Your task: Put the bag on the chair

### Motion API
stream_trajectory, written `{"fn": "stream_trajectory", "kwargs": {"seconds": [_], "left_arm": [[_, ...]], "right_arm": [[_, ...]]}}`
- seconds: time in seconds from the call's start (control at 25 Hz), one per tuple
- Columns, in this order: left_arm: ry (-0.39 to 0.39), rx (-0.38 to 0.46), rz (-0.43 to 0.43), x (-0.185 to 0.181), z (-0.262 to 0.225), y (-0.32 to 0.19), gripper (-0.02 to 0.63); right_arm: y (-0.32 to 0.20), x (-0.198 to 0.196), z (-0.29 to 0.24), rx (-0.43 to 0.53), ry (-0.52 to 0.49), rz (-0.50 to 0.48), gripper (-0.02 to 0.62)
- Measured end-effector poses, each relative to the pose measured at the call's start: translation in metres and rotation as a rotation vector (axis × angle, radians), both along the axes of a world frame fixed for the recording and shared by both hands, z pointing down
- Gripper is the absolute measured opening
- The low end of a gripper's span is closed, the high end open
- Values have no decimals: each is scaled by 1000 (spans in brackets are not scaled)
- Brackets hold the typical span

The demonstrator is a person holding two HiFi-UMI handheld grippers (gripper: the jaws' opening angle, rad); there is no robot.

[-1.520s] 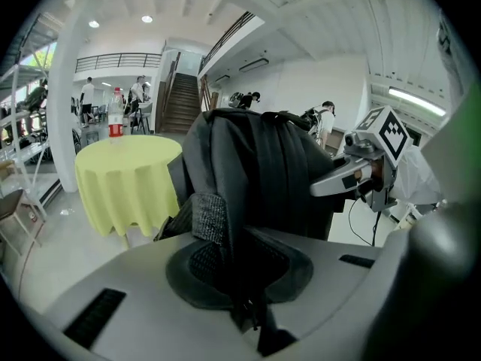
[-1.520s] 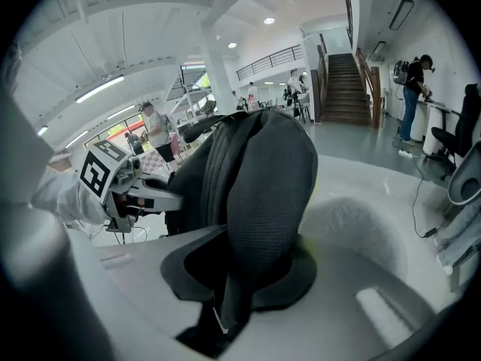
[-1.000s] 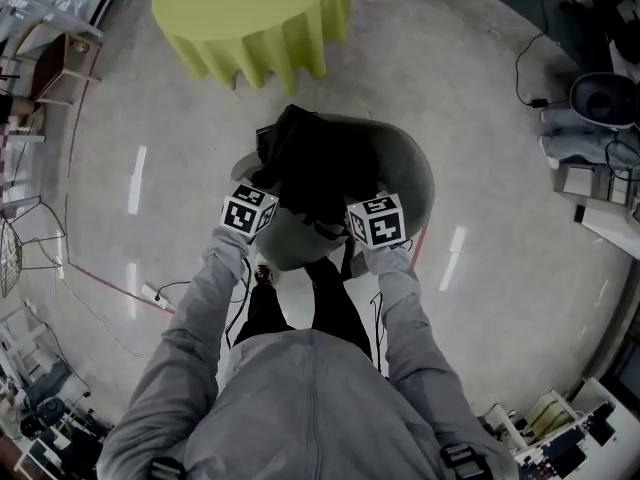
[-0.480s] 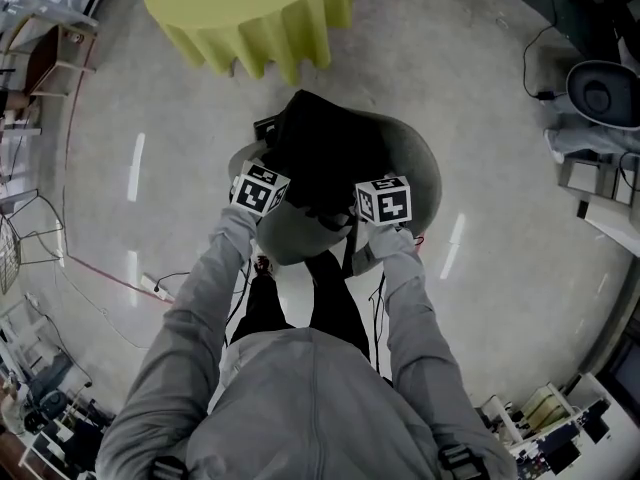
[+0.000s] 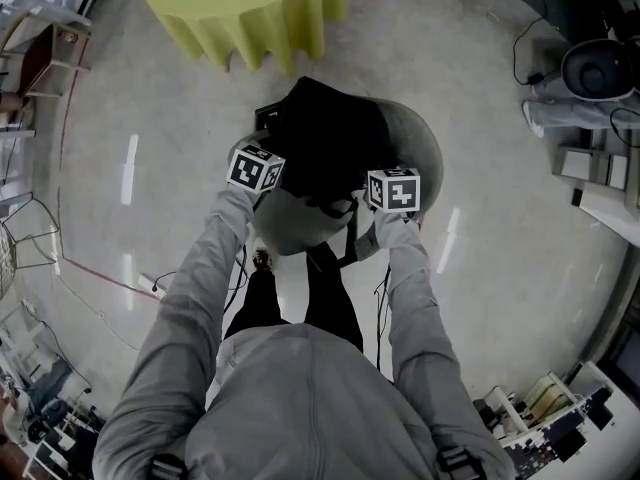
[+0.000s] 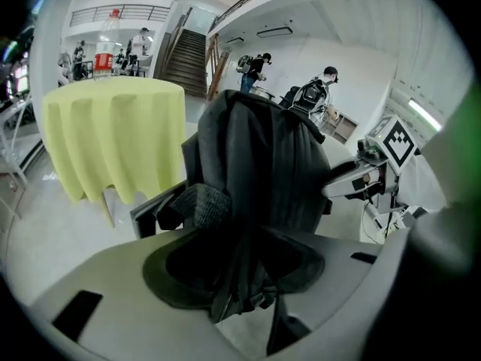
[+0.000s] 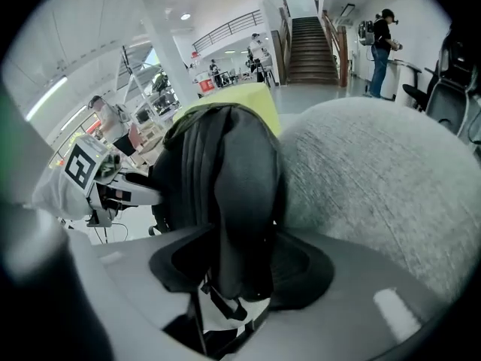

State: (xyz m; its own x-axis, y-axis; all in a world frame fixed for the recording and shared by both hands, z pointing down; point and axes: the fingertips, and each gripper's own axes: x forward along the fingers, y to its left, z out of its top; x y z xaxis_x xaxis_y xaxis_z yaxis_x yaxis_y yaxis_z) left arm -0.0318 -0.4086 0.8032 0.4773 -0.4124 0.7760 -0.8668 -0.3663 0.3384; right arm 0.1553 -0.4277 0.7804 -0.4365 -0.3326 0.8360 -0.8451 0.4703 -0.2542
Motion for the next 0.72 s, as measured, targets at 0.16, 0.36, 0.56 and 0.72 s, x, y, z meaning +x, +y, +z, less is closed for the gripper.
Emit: {"fn": "stream_trajectory", "kwargs": {"seconds": [0.16,0.36,0.56,0.72], "left_arm": [[-23,31,-41,-20,-14,14,175],[-3,94,-63,-41,-48,31,173],[16,179,-53,-60,-93,63,153],[7,264,-16,-75,-135,94,138]], "right_arm": [[17,12,-19,58,38,43,210],[47,20,-53,115,62,68,210],[84,16,-95,205,52,93,209],[119,3,-131,258,27,115,151]]}}
